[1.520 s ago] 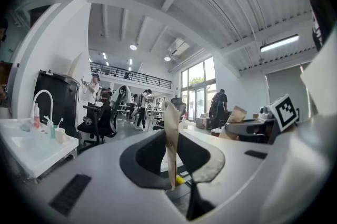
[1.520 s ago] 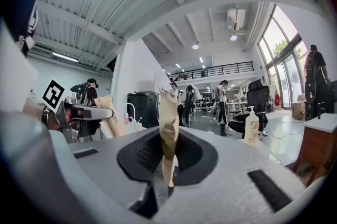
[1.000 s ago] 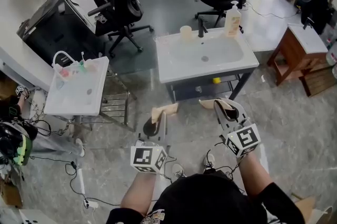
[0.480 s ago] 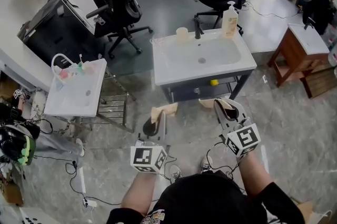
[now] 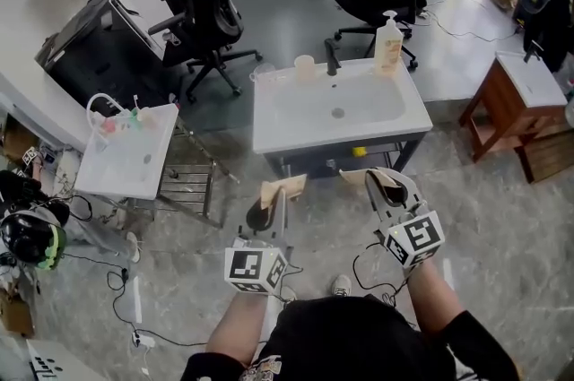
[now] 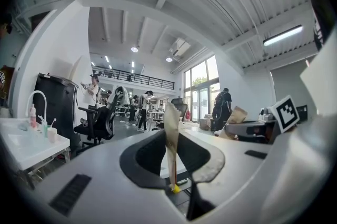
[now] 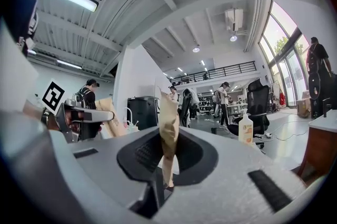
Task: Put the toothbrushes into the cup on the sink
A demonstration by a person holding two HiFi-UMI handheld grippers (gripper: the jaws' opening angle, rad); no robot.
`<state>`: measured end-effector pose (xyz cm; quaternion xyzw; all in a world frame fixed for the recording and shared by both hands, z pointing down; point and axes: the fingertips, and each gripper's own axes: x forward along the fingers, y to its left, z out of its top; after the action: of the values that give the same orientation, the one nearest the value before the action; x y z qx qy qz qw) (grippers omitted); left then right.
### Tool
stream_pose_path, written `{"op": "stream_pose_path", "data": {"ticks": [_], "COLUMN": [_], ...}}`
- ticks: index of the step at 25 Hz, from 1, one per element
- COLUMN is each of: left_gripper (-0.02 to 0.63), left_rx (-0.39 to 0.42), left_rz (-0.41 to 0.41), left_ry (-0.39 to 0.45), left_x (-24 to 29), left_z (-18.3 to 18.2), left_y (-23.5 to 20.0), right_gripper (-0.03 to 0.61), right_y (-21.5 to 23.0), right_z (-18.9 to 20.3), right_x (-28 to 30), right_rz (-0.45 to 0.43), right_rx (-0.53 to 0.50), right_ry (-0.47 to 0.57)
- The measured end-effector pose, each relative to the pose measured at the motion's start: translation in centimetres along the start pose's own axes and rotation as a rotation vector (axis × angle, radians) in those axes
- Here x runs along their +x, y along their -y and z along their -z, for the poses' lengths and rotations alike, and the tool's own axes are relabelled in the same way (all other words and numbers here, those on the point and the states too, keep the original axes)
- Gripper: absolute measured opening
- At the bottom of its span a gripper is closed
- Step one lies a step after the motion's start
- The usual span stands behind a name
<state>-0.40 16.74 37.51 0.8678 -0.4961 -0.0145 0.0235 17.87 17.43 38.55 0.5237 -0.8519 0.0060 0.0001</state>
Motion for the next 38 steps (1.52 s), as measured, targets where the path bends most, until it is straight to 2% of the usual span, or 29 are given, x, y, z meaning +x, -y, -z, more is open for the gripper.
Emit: {"op": "stream_pose_path", "data": {"ticks": [6,17,23,31,38], "left_gripper": [0.058,0.058,0.058,0.058,0.058], "left_rx": [0.016,0.007,-0.006,-0.037,-0.055], "left_rz": [-0.004,-0.016,-0.003,0.053,0.098], "left_ry": [-0.008,-0.007,-0.005,-0.024,-0.023], "left_x": [2.0,5.4,8.3,14.3,17.8], "left_z": [0.1,0.1,0.6,0.8,0.5], "left_y": [1.7,-0.9,-5.4,-14.0,-19.8], "right_gripper": [0.038,0.038,0.038,0.038,0.038], "right_y": [2.7,4.3,4.4,4.6,3.8], "right_z": [0.1,0.4,1.0,1.1,0.7], "right_x": [0.0,3.4,8.1,17.0,23.5], "right_rz": [-0.007,-0.007,0.017,0.094,0.137], "right_rx": [0.011,0.022,0.016,0.022,0.016], "right_ry": [0.007,-0.002,-0.015,-0.042,-0.062]}}
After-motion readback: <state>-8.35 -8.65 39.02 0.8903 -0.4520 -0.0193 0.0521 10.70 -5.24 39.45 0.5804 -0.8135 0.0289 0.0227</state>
